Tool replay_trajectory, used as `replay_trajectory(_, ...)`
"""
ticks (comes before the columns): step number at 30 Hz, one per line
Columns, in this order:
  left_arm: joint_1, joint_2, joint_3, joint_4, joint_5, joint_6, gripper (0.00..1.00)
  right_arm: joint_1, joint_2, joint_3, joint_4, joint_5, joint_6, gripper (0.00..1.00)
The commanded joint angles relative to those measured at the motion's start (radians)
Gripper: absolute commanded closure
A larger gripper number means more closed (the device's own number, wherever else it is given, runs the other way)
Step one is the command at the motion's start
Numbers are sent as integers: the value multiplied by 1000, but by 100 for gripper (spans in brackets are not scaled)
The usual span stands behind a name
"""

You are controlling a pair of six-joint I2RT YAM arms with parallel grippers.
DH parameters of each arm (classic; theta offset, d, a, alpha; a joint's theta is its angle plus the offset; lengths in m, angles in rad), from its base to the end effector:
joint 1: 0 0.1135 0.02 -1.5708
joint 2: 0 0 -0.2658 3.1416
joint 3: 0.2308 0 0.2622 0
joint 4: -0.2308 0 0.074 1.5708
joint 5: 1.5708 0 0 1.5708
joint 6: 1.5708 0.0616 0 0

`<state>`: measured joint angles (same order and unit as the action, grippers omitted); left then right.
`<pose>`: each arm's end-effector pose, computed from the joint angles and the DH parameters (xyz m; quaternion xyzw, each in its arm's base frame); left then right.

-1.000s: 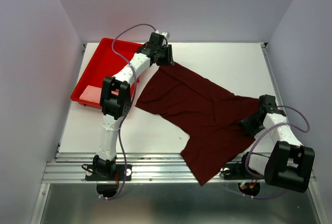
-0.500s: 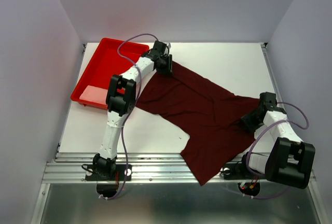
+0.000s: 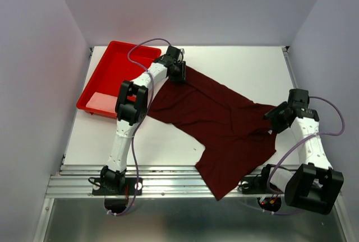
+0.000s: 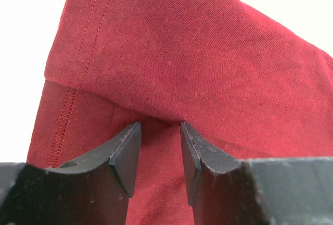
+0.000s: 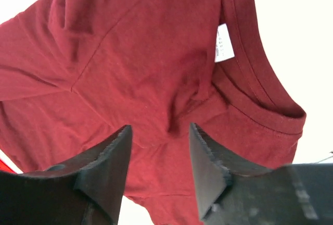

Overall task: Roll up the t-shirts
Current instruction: Fold the T-shirt at the center of the board.

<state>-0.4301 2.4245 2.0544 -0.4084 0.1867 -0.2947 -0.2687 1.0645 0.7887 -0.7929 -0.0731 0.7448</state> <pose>0.5186 -0.2505 0.1573 0.0980 0.9140 -0.2166 0.3287 0.2116 -0.0536 0.2154 0.4619 0.8508 0.0929 0.2329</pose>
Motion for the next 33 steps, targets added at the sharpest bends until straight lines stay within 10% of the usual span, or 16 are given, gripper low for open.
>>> replay_trajectory(1,1,-62,10,-9,-16,11,53,-9,63,66,62,-10,-38,52)
replay_trajectory(23,102,71,104,-37,-52,11,52,157,686,125,439,68,22,63)
replay_trajectory(33,111,-43,75,-14,-40,11,52,157,522,195,339,213,51,58)
